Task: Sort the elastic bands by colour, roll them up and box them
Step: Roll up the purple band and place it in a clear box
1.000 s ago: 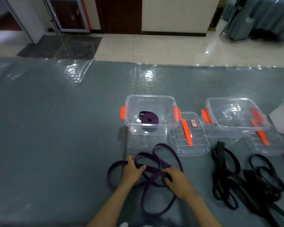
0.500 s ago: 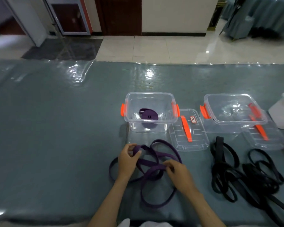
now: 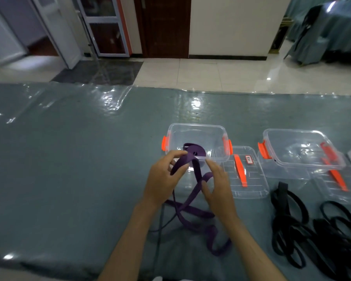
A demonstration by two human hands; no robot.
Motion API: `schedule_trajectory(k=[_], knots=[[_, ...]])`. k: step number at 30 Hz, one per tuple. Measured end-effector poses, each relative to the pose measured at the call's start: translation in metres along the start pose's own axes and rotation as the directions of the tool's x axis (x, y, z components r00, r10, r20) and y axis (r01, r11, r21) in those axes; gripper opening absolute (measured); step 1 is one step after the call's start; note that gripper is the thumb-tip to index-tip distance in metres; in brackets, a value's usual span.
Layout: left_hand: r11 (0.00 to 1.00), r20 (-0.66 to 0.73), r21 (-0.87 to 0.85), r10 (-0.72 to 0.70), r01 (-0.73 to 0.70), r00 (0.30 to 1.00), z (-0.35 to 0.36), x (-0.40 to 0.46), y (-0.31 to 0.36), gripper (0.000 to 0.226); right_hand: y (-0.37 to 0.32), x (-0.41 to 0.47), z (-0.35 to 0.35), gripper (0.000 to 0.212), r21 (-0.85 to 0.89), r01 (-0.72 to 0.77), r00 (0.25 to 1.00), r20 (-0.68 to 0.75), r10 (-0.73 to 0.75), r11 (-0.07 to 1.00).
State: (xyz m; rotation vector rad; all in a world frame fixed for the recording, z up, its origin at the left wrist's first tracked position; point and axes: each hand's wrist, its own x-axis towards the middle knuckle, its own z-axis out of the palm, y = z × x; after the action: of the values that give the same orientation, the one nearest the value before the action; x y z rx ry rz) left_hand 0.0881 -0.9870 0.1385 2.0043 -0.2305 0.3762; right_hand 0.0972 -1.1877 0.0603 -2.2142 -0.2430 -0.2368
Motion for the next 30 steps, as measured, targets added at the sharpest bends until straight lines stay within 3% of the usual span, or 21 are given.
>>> schedule_trajectory(k=[4,6,8,11,13,16,19,21,24,30], knots=[[0.979,0.181,0.152,0.110,-0.139,0.977,-0.010,0.007,0.005,0.036,-0.021,0.016,-0.010,0.050,0.116,0.028,0.987,0.153,-0.045,0.993],[0.976,0.202,0.153,0.122,-0.154,0.972,-0.013,0.009,0.007,0.036,-0.029,0.023,-0.014,0.030,0.053,0.068,0.987,0.143,-0.075,0.996],[0.993,0.142,0.050,0.103,-0.111,0.985,-0.014,0.008,0.008,0.035,-0.036,0.027,-0.016,0.025,0.041,0.073,0.997,0.030,-0.074,0.996],[0.993,0.037,-0.110,-0.032,0.036,0.999,-0.007,0.004,0.007,0.036,-0.055,0.033,-0.022,0.027,0.268,-0.024,0.993,-0.103,0.054,0.963],[0.986,-0.016,-0.149,-0.080,0.076,0.997,0.003,-0.001,0.006,0.037,-0.070,0.037,-0.026,0.027,0.457,-0.086,0.989,-0.069,0.132,0.885],[0.971,-0.107,-0.231,-0.094,0.068,0.990,0.015,-0.006,0.007,0.032,-0.084,0.040,-0.029,0.028,0.591,-0.135,0.989,0.035,0.141,0.795],[0.991,-0.203,-0.125,-0.072,0.047,0.976,0.019,-0.008,0.008,0.032,-0.085,0.036,-0.032,0.023,0.671,-0.152,0.987,0.145,0.073,0.726],[0.999,-0.253,-0.016,-0.037,0.034,0.967,0.018,-0.007,0.006,0.033,-0.086,0.034,-0.032,0.026,0.659,-0.181,0.979,0.189,0.072,0.730],[1.000,-0.236,0.028,0.003,0.003,0.972,0.018,-0.006,0.002,0.029,-0.089,0.034,-0.029,0.037,0.585,-0.169,0.984,0.145,0.103,0.793],[0.987,-0.166,0.138,0.101,-0.078,0.981,0.023,-0.010,-0.004,0.036,-0.089,0.035,-0.029,0.023,0.545,-0.117,0.993,0.063,0.098,0.830]])
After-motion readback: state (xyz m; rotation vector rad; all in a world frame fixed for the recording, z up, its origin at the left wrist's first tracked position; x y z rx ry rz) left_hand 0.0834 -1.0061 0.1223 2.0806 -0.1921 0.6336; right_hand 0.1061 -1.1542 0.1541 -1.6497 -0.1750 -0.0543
